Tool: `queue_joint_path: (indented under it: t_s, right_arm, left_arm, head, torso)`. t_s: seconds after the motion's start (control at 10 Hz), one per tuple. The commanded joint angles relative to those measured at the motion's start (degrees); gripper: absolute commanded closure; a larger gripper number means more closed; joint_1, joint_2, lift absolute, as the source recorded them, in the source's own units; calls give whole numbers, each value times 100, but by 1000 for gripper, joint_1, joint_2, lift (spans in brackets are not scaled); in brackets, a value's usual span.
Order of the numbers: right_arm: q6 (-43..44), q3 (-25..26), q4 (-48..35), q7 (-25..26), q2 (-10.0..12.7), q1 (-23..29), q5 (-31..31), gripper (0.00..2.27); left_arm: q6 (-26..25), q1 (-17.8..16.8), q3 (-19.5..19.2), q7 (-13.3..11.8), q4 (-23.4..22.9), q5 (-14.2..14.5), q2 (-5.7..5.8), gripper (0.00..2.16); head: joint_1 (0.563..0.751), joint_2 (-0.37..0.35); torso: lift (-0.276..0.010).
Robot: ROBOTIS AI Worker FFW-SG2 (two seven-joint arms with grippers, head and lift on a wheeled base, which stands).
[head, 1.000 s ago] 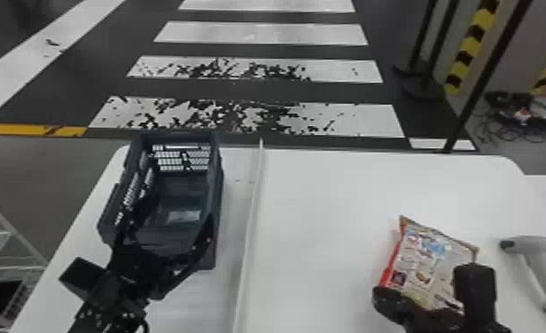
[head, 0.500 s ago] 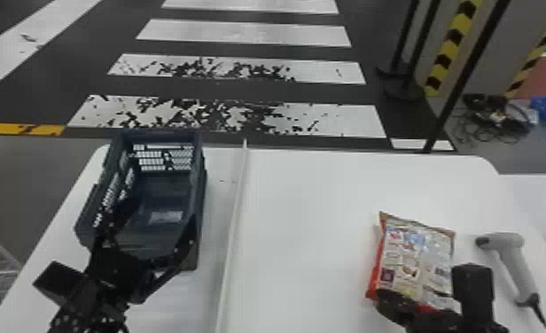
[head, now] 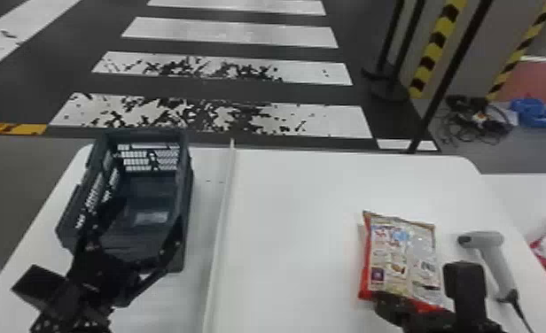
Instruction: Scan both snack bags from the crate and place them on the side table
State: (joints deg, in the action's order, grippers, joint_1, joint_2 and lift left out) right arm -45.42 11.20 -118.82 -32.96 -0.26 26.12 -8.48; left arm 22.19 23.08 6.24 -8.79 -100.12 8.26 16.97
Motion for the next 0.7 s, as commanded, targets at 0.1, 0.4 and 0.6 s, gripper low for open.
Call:
queue_joint_path:
  t_s: [0.1, 0.4, 0.6]
  right_arm:
    - [-7, 199, 52, -9, 31, -107, -57, 2243]
    - [-7, 436, 104, -71, 31, -187, -163, 2243]
    - [-7, 515, 104, -71, 31, -169, -128, 2243]
  left_arm:
    - [0, 3, 0, -9, 1, 0, 0, 80]
    - [0, 3, 0, 0, 1, 0, 9, 80]
    - [0, -5, 0, -9, 1, 0, 0, 80]
  head:
    - [695, -83]
    - [695, -125]
    - [695, -140]
  torso:
    - [-98]
    - [-98]
    - [-98]
